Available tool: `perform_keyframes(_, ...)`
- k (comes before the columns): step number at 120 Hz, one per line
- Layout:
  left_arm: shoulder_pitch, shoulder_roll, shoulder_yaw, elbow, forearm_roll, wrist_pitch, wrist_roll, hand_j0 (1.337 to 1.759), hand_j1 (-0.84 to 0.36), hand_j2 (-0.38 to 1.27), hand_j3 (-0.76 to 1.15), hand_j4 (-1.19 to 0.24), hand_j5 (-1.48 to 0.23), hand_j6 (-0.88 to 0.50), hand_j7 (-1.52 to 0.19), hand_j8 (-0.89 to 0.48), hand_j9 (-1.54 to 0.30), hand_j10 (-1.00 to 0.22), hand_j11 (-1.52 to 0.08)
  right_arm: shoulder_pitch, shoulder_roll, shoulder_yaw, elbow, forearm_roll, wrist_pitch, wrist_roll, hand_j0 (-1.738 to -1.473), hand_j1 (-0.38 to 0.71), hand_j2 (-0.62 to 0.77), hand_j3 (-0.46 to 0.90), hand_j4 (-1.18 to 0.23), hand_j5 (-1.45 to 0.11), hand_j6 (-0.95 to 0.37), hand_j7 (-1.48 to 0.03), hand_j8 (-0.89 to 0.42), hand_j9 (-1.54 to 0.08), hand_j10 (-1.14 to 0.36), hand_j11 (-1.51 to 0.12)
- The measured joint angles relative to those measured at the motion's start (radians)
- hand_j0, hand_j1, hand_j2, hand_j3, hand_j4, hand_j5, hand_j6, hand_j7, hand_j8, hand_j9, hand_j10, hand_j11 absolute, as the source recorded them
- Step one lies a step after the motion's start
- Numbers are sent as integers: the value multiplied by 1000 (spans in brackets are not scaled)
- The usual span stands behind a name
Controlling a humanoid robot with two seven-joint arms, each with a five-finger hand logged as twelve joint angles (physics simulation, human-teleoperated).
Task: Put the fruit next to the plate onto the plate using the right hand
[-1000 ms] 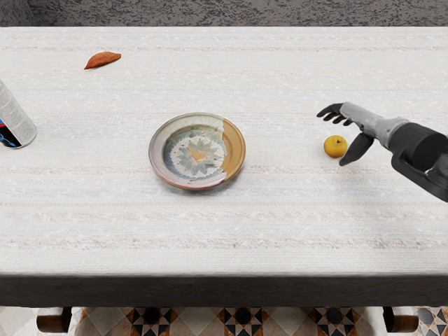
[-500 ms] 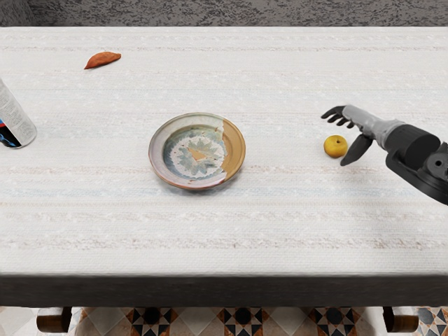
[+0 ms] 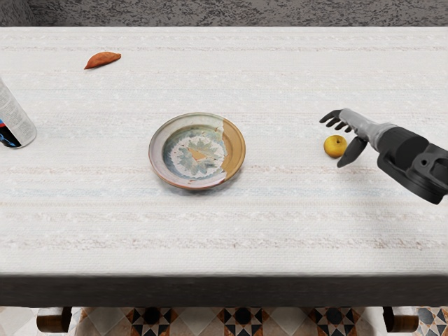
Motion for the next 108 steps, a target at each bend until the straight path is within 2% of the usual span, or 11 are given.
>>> perform_keyframes(54, 1, 0, 0, 0, 0, 0, 0, 1658, 349, 0, 0, 0, 0, -1, 0, 0, 0, 0, 0, 0, 30, 0, -48, 0, 3, 0, -1658, 90, -70, 0, -371, -479, -372, -478, -371, -478, -370, -478)
perform_keyframes(108, 0, 0, 0, 0, 0, 0, 0, 1658, 349, 0, 0, 0, 0, 0, 0, 0, 0, 0, 0, -10, 64, 0, -94, 0, 5, 1, -1658, 111, -74, 0, -388, -502, -389, -501, -389, -502, -388, -502)
